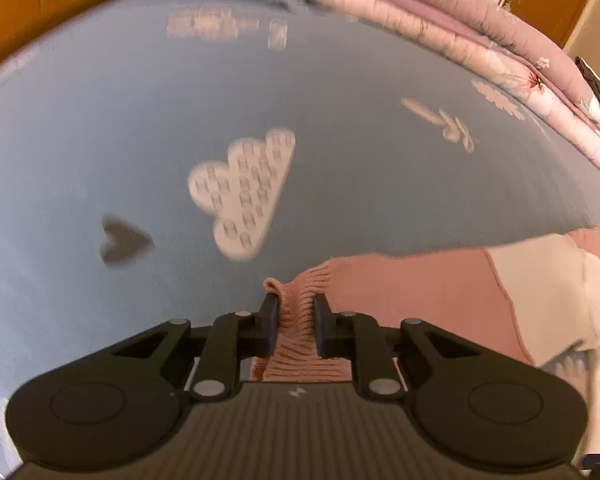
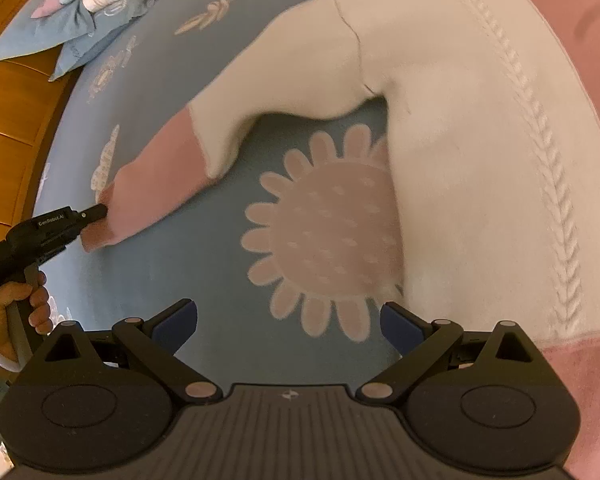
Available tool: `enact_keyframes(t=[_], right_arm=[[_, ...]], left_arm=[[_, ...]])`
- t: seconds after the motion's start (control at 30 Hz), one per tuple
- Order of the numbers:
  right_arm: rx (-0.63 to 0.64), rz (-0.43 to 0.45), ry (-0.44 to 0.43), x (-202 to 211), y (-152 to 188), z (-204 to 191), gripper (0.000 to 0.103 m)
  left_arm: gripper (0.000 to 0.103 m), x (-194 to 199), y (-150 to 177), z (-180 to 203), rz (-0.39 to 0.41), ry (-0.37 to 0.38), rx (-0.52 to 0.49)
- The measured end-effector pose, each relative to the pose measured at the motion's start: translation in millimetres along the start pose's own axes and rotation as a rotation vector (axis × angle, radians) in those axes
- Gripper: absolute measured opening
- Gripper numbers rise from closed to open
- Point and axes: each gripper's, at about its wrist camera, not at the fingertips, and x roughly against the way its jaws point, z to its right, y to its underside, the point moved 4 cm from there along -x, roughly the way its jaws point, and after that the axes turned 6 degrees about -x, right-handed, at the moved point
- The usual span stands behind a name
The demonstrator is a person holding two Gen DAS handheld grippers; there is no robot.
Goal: Fold clothes
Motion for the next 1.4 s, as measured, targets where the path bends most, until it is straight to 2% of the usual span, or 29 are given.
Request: enact_keyframes(t=[0.1, 0.27, 0.37, 0.5, 0.6, 0.67, 0.77, 0.87, 0.9, 0.97, 1.03, 1.13, 1.23, 1.3, 1.4], right_arm=[[0.02, 0.017, -0.013, 2, -4, -5, 0.1], [0.06, 0.1, 0.003, 14, -18, -10, 0.099], [0.127, 0.199, 0.053, 27, -36, -13, 0.098], [0.181, 0.261, 0.103, 25, -63, -7, 0.098], [0.2, 0.295, 0.097, 15, -80, -5, 0.098], [0.192, 0.284, 0.101, 0, -88, -3, 0.098], [0.146, 0.21, 0.076, -23, -85, 1, 0.102], [0.194, 0.176, 0.051, -14, -78, -4, 0.1], [0.198, 0.188, 0.055, -8, -78, -4, 0.099], [0.214, 0.268, 0.074, 6, -81, -5, 0.099], [0.22, 0.298, 0.08, 7, -90, -5, 0.099], [0.143, 0.229, 0.04, -16, -102, 1, 0.102], [0.192, 0.232, 0.074, -22, -97, -6, 0.103], [0.225, 0.216, 0.08, -13, -89, -9, 0.103], [0.186, 0.239, 0.061, 9, -76, -5, 0.102]], left_arm=[[0.016, 0, -17, -4, 0.02, -0.021, -0.005], [0.017, -26, -22, -7, -0.05, -0.079, -0.054], [0.018, -27, -25, -8, -0.035, -0.081, -0.035], [0.018, -33, -39, -6, -0.038, -0.09, -0.072], [0.018, -36, -47, -3, -0.045, -0.103, -0.091], [0.019, -36, -48, -2, -0.054, -0.112, -0.102], [0.022, -38, -43, -6, -0.076, -0.124, -0.082], [0.023, -39, -41, -4, -0.081, -0.134, -0.088], [0.023, -39, -41, -3, -0.082, -0.14, -0.102], [0.023, -40, -42, 0, -0.084, -0.15, -0.117], [0.024, -41, -42, 1, -0.085, -0.155, -0.122], [0.025, -40, -42, -1, -0.086, -0.155, -0.107], [0.035, -39, -43, -2, -0.092, -0.159, -0.095], [0.037, -33, -42, -4, -0.091, -0.157, -0.092], [0.044, -21, -39, -6, -0.096, -0.171, -0.104]])
